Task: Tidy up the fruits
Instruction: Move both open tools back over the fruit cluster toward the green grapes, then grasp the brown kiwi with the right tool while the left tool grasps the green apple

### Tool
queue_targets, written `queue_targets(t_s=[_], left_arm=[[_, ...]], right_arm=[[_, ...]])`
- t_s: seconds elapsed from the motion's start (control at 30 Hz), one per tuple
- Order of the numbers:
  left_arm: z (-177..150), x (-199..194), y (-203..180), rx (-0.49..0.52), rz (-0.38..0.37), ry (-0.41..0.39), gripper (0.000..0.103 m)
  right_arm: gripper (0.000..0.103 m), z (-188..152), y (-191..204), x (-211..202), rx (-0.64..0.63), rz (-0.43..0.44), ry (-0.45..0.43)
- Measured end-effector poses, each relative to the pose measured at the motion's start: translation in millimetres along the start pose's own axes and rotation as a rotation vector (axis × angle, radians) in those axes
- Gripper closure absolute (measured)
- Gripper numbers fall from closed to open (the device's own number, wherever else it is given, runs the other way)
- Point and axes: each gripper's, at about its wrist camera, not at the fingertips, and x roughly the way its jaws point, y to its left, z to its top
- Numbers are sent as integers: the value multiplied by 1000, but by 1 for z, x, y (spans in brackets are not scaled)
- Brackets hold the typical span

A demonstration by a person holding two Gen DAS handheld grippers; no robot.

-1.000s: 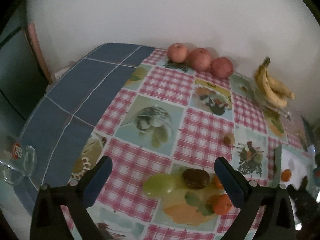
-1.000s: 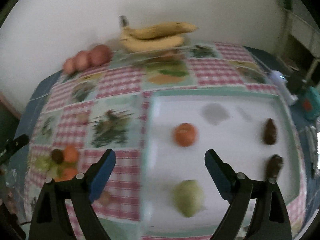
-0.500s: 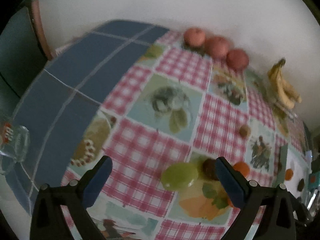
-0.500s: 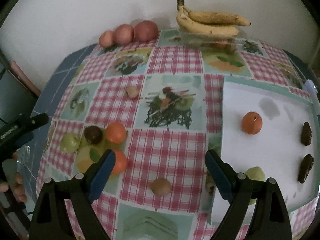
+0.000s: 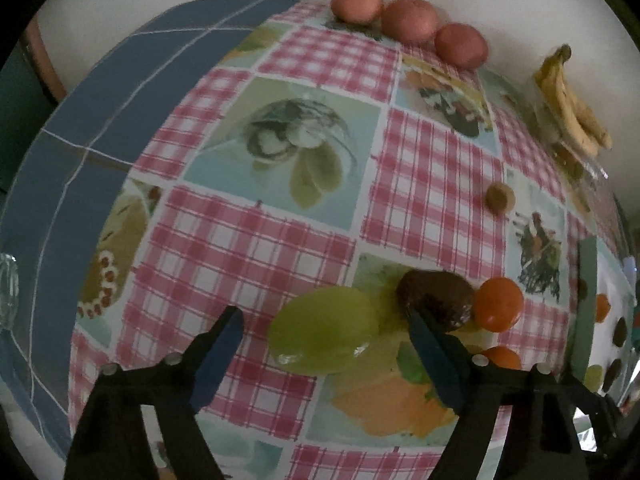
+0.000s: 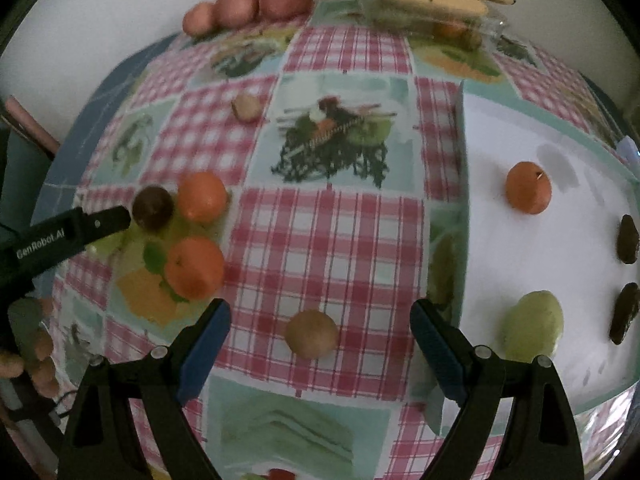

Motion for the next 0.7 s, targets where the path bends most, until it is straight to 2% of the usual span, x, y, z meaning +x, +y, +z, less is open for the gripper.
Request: queue_targets(t_s=[0.23,0.33,0.4,0.47,0.53,0.67,0.7], left_arm=[[-1,3,-12,57,58,-9,27],[-2,4,-17,78,94,-12,38],[-2,1,-15,77,88,-16,49],[-2,0,-14,75,87,-17,50],[-2,-1,-14,81,91,-18,50],[-2,-2,-13,79,94,-21,50],[-2,-2,-14,78,94,-21,50]], right_arm=[[12,-7,12,16,-74,-63,58],[12,-11,17,19,-101,-93,59],[13,-12,18,20,-98,-91,61],[18,-13,17,19,-92,-94,58],[30,-14,14,16,-79,-96,50],[46,-17,10,11,-67,-97,38],[53,-19,12,9,-72,-95,36]])
